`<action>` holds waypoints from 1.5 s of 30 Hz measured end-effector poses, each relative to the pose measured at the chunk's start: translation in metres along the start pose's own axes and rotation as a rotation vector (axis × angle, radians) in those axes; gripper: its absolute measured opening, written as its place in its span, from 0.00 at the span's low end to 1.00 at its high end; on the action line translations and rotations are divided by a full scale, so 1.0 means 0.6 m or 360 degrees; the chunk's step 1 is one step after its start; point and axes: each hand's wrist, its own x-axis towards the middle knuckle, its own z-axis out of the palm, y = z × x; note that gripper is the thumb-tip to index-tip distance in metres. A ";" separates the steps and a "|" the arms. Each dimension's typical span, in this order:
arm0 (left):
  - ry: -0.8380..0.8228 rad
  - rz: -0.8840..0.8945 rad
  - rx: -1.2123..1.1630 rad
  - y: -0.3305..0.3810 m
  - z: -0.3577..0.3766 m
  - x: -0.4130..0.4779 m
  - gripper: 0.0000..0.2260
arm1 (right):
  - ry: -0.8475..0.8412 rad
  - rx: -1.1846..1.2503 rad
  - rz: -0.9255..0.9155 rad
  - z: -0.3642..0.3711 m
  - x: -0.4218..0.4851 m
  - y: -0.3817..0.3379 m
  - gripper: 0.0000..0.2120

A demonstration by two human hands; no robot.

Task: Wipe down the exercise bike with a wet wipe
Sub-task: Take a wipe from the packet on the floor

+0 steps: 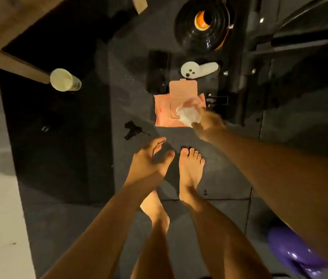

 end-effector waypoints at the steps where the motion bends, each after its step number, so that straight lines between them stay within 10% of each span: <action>1: 0.0021 0.0003 -0.0032 -0.008 0.006 0.019 0.19 | -0.0086 0.0101 0.0061 0.017 0.006 0.016 0.05; 12: 0.0152 -0.0065 -0.0121 0.005 0.014 0.068 0.18 | 0.0564 -0.0183 -0.0399 0.013 0.036 0.026 0.06; 20: 0.0258 -0.0154 -0.0275 0.083 -0.026 0.011 0.15 | -0.0071 0.0090 -0.0275 -0.191 -0.073 -0.158 0.12; 23: -0.0104 -0.0318 -0.0608 0.130 -0.055 -0.066 0.22 | -0.0880 0.0864 -0.0364 -0.353 -0.247 -0.299 0.12; 26: -0.0477 -0.0427 -0.0922 0.175 -0.088 -0.170 0.32 | -0.1146 0.0961 -0.0520 -0.439 -0.397 -0.320 0.14; 32: -0.0093 0.0024 -0.1537 0.275 -0.160 -0.422 0.10 | -0.1294 0.1000 -0.0745 -0.578 -0.643 -0.344 0.24; 41: 0.0488 0.0877 -0.0799 0.459 -0.282 -0.747 0.04 | -0.1390 0.0955 -0.1061 -0.807 -0.930 -0.419 0.12; 45: 0.0692 0.1155 -0.0638 0.507 -0.285 -0.828 0.05 | -0.1000 0.0921 -0.1351 -0.859 -1.016 -0.419 0.08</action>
